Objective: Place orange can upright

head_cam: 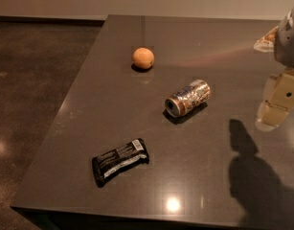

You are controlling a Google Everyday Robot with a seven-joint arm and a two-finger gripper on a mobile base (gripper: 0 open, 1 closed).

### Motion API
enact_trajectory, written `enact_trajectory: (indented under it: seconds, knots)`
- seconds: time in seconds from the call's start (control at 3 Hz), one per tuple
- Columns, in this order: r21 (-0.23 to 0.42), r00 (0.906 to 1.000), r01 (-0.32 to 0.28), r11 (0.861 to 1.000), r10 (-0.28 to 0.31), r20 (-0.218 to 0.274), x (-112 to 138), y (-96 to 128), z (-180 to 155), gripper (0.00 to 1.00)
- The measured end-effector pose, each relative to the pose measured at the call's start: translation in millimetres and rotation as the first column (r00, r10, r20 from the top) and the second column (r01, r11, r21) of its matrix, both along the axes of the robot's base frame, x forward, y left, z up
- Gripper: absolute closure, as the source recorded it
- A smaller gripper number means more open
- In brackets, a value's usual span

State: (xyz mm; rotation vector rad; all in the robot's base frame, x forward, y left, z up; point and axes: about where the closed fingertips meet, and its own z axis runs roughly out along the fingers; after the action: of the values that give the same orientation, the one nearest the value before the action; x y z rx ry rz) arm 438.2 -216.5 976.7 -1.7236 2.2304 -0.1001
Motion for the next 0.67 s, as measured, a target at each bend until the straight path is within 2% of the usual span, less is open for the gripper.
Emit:
enact_trajectory:
  seconds: [0.33, 0.67]
  knots:
    - [0.0, 1.0, 0.0, 1.0, 0.0, 0.002, 0.1, 0.3, 0.5, 0.0]
    - [0.003, 0.998, -0.064, 0.998, 0.064, -0.001, 8.6, 16.0, -1.0, 0.0]
